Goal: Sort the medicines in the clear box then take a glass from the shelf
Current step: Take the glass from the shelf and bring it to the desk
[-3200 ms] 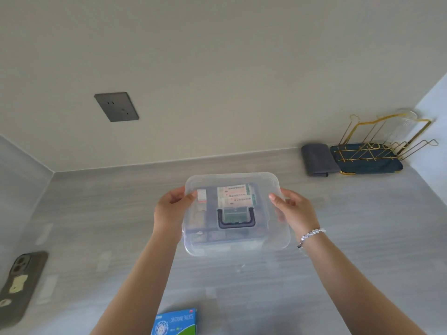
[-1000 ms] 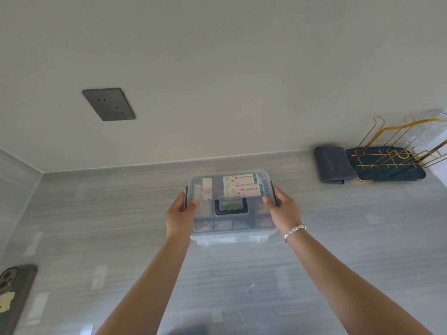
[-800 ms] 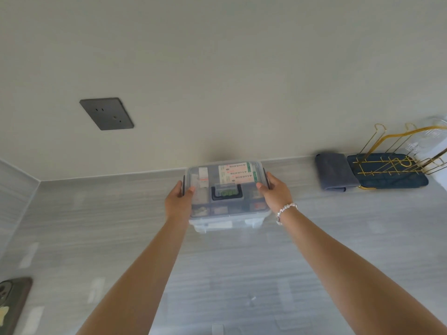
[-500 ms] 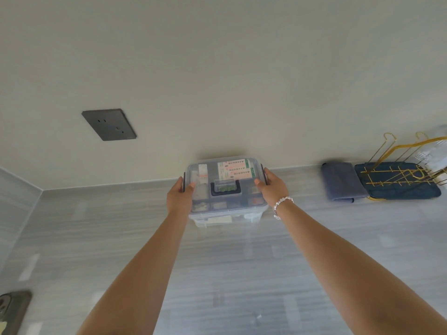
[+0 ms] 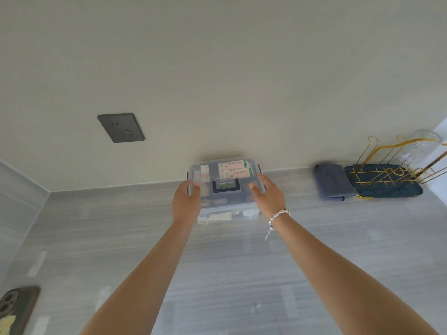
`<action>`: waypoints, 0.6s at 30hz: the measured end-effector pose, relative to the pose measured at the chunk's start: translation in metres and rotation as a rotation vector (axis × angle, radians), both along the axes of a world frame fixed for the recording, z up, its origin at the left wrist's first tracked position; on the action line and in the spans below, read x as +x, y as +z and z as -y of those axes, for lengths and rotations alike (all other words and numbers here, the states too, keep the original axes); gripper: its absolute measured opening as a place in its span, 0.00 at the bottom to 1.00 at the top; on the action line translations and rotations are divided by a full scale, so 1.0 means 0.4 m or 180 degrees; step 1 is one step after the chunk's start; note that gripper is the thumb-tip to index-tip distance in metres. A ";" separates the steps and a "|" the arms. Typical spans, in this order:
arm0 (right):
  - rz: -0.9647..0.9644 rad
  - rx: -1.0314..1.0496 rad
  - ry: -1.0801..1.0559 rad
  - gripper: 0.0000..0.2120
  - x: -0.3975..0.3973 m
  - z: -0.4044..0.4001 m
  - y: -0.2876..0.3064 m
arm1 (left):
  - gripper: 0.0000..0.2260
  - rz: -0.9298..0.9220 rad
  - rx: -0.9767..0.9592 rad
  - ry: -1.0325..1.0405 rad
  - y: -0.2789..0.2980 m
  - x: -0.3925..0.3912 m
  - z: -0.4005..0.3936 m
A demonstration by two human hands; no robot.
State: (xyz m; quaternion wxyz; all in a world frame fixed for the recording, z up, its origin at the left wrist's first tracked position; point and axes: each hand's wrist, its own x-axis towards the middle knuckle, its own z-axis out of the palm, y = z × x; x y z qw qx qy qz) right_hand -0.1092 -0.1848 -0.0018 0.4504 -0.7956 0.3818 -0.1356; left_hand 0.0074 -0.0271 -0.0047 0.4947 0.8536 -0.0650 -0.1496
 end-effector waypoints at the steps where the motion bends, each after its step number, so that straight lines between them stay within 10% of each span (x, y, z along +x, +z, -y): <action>1: 0.0104 -0.0023 0.0026 0.22 -0.007 -0.013 0.016 | 0.18 0.0000 -0.0095 -0.0017 0.015 -0.010 -0.009; 18: 0.1813 0.0185 0.1396 0.11 -0.211 -0.354 0.462 | 0.11 0.0625 -0.1371 -0.0224 0.445 -0.289 -0.358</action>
